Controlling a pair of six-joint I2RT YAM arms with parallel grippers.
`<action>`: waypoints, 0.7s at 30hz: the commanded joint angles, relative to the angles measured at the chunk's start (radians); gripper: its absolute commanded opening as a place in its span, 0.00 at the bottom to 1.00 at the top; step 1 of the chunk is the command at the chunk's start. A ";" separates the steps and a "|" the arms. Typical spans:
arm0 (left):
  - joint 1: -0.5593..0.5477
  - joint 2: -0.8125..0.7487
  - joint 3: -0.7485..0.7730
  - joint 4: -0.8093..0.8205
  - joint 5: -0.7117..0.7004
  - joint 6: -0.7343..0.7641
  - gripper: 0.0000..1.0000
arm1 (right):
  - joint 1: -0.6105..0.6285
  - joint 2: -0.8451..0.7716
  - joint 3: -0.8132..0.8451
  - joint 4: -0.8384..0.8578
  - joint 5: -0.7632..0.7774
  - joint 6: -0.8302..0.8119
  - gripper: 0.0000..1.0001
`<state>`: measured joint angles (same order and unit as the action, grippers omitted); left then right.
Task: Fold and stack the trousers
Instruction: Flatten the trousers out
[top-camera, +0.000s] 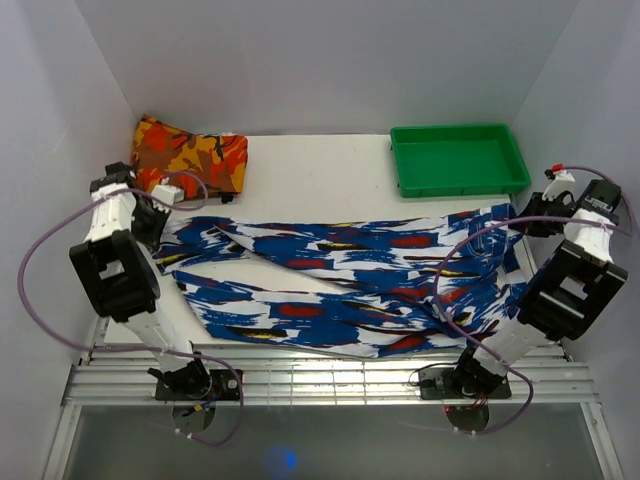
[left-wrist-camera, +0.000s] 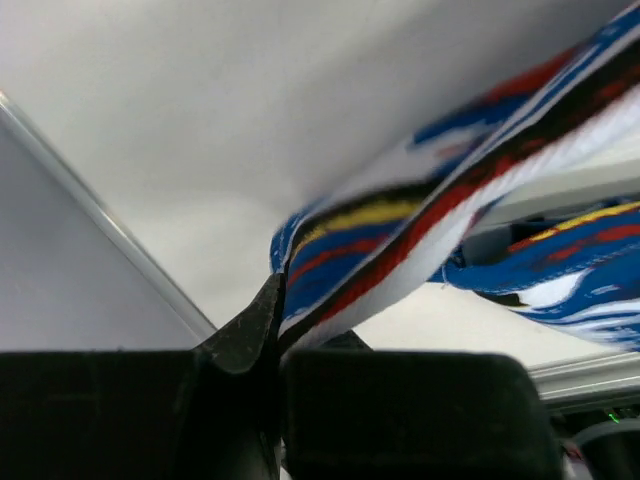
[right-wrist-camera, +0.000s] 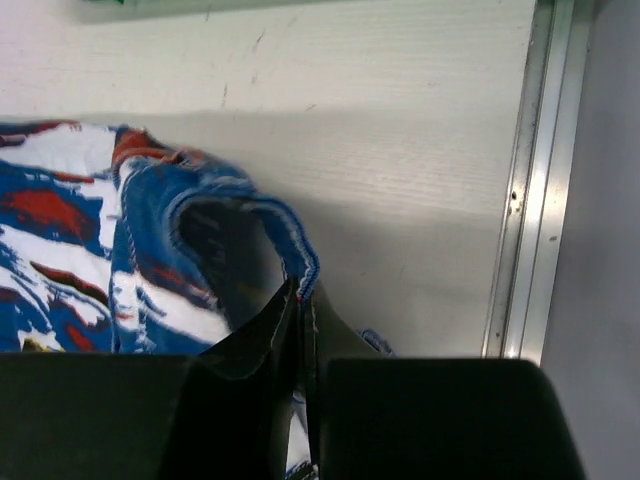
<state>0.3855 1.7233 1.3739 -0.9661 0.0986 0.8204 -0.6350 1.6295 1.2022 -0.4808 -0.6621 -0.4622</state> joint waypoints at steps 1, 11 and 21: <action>-0.034 0.357 0.447 -0.132 0.073 -0.061 0.09 | 0.057 0.200 0.203 0.097 0.139 0.118 0.08; 0.009 0.221 0.460 -0.181 0.197 -0.028 0.88 | 0.113 0.254 0.402 -0.118 0.153 0.107 0.94; 0.067 -0.116 -0.171 -0.264 0.415 0.342 0.86 | 0.061 0.126 0.321 -0.655 0.127 -0.453 0.92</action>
<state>0.4648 1.6196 1.3125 -1.2079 0.4007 1.0069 -0.5587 1.8194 1.5688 -0.8703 -0.5198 -0.6685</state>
